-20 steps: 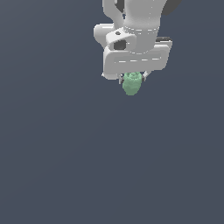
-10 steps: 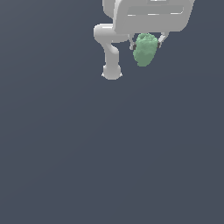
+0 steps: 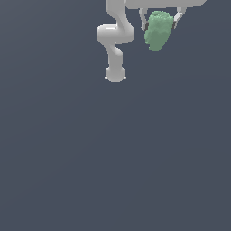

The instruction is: Pick up the object and move it to a goal position.

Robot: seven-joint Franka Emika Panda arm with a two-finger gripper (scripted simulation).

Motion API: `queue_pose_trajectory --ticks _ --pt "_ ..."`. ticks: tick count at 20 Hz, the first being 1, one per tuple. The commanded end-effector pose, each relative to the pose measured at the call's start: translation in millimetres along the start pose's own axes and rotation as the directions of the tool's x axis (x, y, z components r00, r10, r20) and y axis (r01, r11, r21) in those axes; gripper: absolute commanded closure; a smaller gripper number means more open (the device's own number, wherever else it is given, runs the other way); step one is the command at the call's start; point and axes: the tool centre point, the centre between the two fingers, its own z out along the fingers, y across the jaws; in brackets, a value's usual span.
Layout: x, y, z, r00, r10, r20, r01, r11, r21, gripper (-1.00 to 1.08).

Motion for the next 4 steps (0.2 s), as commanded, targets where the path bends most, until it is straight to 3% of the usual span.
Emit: queue_pose_trajectory --ticks 1,4 --pt "-0.9 -1.9 -4.9 1.000 0.000 0.001 0.000 1.000 0.000 1.08" --pt "-0.8 -2.5 -6.2 1.000 0.000 0.001 0.000 1.000 0.000 1.08"
